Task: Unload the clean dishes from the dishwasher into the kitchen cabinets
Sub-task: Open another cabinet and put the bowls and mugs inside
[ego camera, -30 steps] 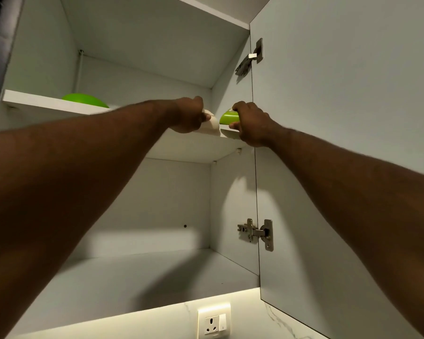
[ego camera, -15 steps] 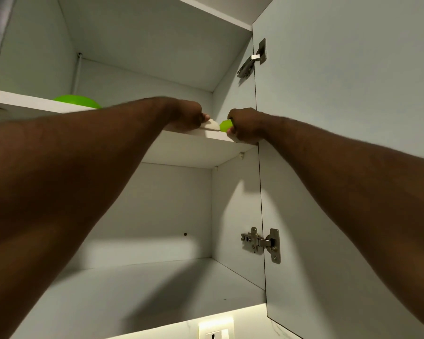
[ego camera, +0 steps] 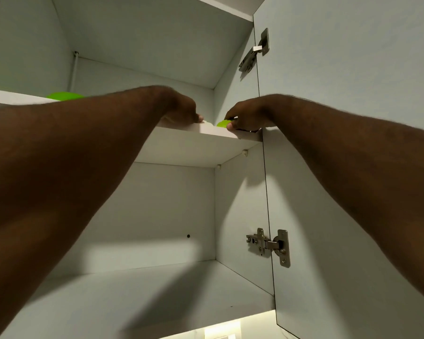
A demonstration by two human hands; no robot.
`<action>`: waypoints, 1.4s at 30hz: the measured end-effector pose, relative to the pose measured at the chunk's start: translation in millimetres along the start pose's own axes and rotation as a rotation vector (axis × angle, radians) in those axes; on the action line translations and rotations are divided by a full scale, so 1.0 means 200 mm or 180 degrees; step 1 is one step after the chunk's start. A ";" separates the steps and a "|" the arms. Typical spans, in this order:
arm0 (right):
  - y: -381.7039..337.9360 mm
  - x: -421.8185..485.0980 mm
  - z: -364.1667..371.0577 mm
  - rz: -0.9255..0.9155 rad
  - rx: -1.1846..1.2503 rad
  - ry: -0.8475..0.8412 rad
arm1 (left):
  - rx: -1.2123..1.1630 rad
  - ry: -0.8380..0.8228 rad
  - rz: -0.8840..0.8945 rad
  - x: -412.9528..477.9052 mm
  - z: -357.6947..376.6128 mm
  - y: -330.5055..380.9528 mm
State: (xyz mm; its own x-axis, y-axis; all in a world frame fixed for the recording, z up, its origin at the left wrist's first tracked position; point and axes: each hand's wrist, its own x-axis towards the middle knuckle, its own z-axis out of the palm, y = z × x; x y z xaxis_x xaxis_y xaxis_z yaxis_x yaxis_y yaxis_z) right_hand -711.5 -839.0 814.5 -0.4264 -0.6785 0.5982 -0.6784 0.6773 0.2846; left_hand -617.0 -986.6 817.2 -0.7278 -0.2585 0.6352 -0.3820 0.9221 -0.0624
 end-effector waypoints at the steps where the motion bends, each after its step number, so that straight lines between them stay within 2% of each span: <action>1: 0.00 -0.01 0.00 -0.0014 0.0023 -0.0015 | 0.0037 0.0009 -0.0033 0.01 0.00 0.00; 9: 0.01 -0.01 0.03 -0.0063 -0.0164 0.0061 | 0.0193 0.0069 -0.0184 0.05 0.00 0.01; 15: 0.01 0.04 0.06 -0.0034 -0.0230 0.0296 | -0.0065 0.0157 0.0084 0.09 0.02 0.02; 20: 0.01 0.04 0.06 0.0077 -0.0043 0.0649 | -0.0146 0.0672 0.0168 0.09 0.03 0.02; 24: 0.01 0.04 0.07 0.0080 -0.0056 0.0864 | -0.0175 0.0821 0.0227 0.09 0.05 0.01; 34: 0.00 0.03 0.14 0.0140 -0.0267 0.1095 | -0.0073 0.0586 0.0022 0.09 0.07 0.02; 37: 0.01 0.04 0.16 0.0177 -0.0268 0.1115 | -0.0083 0.0523 0.0128 0.09 0.07 0.01; 42: 0.01 0.05 0.20 0.0240 -0.0231 0.1173 | -0.0189 0.0973 0.0286 0.05 0.07 0.03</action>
State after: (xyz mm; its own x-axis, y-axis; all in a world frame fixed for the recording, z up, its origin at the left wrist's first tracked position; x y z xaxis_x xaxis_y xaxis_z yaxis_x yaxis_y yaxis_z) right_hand -740.2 -855.5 790.8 -0.2208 -0.4872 0.8449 -0.6035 0.7487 0.2741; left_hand -635.0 -987.9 812.6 -0.5490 -0.0850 0.8315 -0.2835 0.9548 -0.0896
